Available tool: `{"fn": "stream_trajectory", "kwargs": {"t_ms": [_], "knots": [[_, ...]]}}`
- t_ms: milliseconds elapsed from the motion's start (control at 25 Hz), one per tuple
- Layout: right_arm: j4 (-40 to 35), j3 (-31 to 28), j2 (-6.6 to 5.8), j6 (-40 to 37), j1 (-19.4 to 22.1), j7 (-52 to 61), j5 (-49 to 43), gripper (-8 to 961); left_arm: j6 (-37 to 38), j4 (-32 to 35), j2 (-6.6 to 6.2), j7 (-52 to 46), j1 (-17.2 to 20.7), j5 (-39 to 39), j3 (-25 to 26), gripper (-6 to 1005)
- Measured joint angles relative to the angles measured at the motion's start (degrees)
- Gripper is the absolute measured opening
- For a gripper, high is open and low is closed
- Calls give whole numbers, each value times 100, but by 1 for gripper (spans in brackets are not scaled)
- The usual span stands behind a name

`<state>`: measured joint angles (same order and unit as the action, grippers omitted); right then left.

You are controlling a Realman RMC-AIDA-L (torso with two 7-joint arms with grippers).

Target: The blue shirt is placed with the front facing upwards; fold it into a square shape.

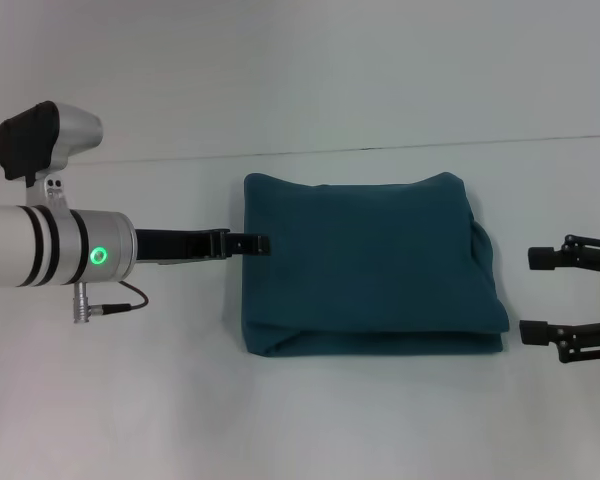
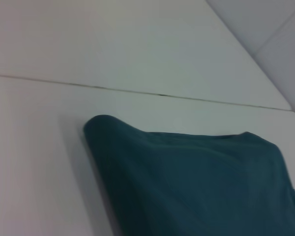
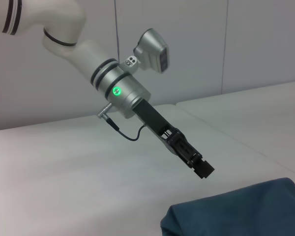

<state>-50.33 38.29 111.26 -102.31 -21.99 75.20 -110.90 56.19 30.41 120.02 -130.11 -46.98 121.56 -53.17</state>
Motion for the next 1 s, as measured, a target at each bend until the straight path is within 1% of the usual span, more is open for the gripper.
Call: {"fn": "stream_trajectory", "kwargs": {"t_ms": [160, 360, 760, 1000], "knots": [[-18, -72, 53, 46, 2, 1, -108, 945, -473, -194, 22, -86, -60, 7, 12, 788], [-23, -136, 66, 50, 2, 3, -134, 945, -863, -495, 37, -79, -138, 12, 0, 786], [-20, -140, 80, 54, -3, 4, -134, 944, -983, -585, 238, 12, -228, 17, -16, 794], [-21, -138, 80, 53, -14, 8, -134, 944, -1054, -754, 263, 18, -326, 17, -18, 792]]}}
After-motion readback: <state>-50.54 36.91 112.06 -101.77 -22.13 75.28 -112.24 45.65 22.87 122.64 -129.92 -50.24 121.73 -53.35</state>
